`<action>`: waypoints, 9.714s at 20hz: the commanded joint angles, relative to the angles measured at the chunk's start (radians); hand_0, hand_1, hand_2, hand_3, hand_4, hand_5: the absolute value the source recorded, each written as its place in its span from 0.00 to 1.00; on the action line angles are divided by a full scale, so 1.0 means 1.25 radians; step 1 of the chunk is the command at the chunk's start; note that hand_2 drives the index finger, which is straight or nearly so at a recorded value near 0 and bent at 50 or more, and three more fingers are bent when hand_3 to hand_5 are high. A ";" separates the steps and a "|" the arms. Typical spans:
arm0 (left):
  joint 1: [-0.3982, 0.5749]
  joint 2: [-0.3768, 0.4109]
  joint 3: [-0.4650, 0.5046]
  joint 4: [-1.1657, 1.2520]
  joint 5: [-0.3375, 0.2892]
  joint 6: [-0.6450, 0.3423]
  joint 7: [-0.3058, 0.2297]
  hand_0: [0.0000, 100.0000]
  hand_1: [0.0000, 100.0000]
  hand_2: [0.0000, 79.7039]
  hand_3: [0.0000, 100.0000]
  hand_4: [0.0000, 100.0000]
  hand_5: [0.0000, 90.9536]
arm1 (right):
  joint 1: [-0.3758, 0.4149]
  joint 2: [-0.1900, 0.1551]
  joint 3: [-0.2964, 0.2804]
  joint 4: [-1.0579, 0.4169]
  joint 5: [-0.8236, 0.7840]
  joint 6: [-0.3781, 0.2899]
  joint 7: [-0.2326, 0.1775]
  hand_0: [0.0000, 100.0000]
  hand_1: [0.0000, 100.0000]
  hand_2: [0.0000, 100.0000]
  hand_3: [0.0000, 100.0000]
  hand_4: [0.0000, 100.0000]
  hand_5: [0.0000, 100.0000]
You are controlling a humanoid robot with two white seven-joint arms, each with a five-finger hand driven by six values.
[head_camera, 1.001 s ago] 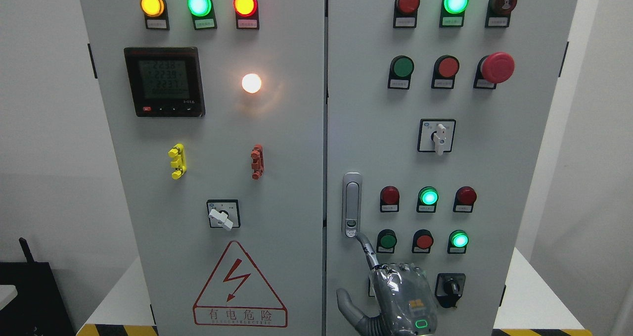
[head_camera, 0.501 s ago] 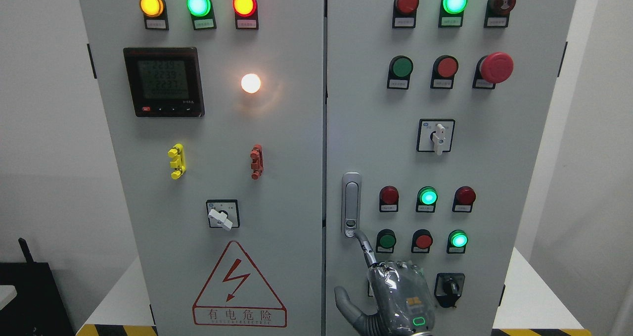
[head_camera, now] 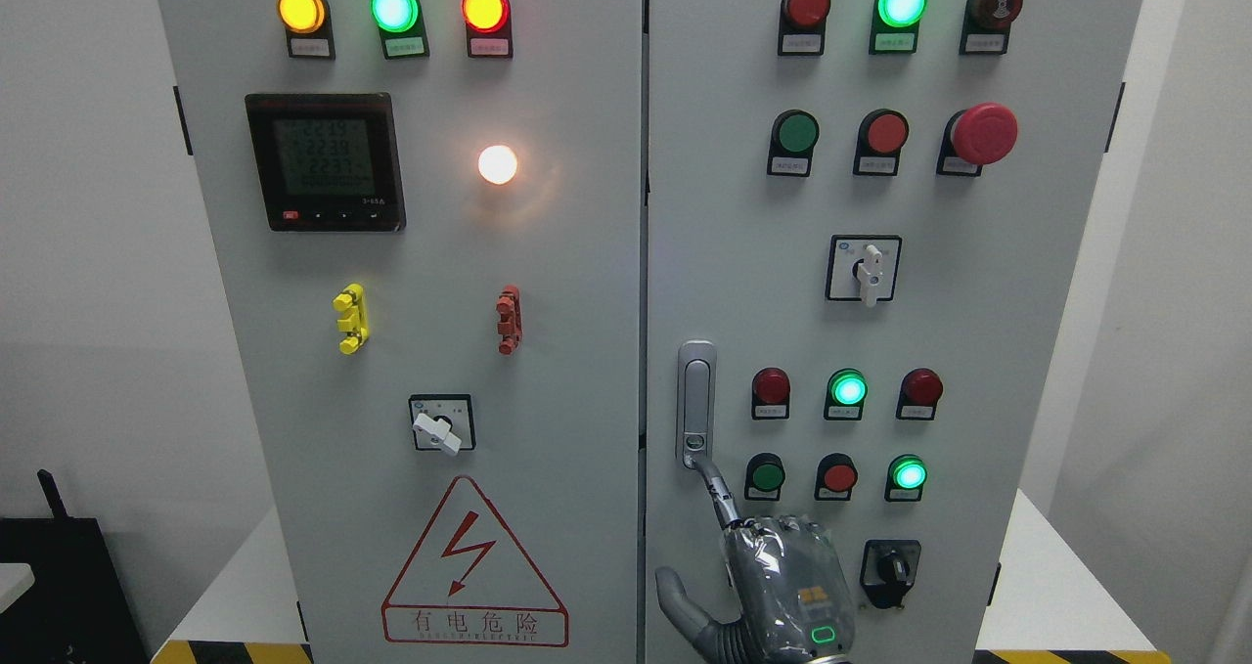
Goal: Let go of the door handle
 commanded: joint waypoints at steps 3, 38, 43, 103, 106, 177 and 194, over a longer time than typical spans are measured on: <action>0.000 0.000 0.000 -0.025 0.001 0.000 0.001 0.12 0.39 0.00 0.00 0.00 0.00 | 0.000 0.000 0.005 0.001 0.001 0.002 0.000 0.35 0.39 0.00 1.00 0.99 0.99; 0.000 0.000 0.000 -0.025 0.000 0.000 0.001 0.12 0.39 0.00 0.00 0.00 0.00 | 0.005 -0.001 0.016 0.010 0.002 0.031 0.018 0.36 0.39 0.00 1.00 0.99 0.99; 0.000 0.000 0.000 -0.025 0.000 0.000 0.001 0.12 0.39 0.00 0.00 0.00 0.00 | 0.003 -0.001 0.016 0.010 0.002 0.031 0.018 0.36 0.39 0.00 1.00 0.99 0.99; 0.000 0.000 0.000 -0.025 0.001 0.000 0.001 0.12 0.39 0.00 0.00 0.00 0.00 | 0.122 -0.028 0.039 -0.139 -0.043 -0.062 -0.081 0.48 0.30 0.35 1.00 0.88 0.94; 0.000 0.000 0.000 -0.025 0.000 0.000 0.001 0.12 0.39 0.00 0.00 0.00 0.00 | 0.126 -0.027 0.039 -0.139 -0.082 -0.078 -0.096 0.46 0.00 0.52 1.00 0.87 0.91; 0.000 0.000 0.000 -0.025 0.000 0.000 0.001 0.12 0.39 0.00 0.00 0.00 0.00 | 0.068 0.001 0.013 -0.200 0.199 -0.062 0.032 0.37 0.00 1.00 1.00 1.00 0.96; 0.000 0.000 0.000 -0.025 0.000 0.000 0.001 0.12 0.39 0.00 0.00 0.00 0.00 | 0.059 0.028 -0.013 -0.172 0.224 0.019 0.025 0.39 0.00 1.00 1.00 1.00 0.96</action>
